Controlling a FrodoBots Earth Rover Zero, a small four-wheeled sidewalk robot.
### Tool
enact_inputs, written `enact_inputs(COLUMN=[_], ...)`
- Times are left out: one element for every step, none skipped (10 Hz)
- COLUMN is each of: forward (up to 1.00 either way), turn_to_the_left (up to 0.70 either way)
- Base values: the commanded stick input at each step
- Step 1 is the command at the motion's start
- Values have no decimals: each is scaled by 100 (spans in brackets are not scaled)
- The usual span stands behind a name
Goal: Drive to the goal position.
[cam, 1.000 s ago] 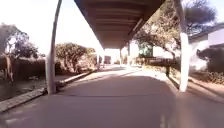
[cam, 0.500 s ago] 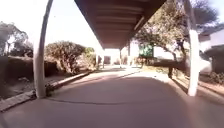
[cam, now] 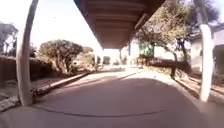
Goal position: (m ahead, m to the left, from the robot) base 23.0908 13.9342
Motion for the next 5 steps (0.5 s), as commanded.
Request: enact_inputs(forward=[85,85,85,85,85], turn_to_the_left=[0,0,0,0,0])
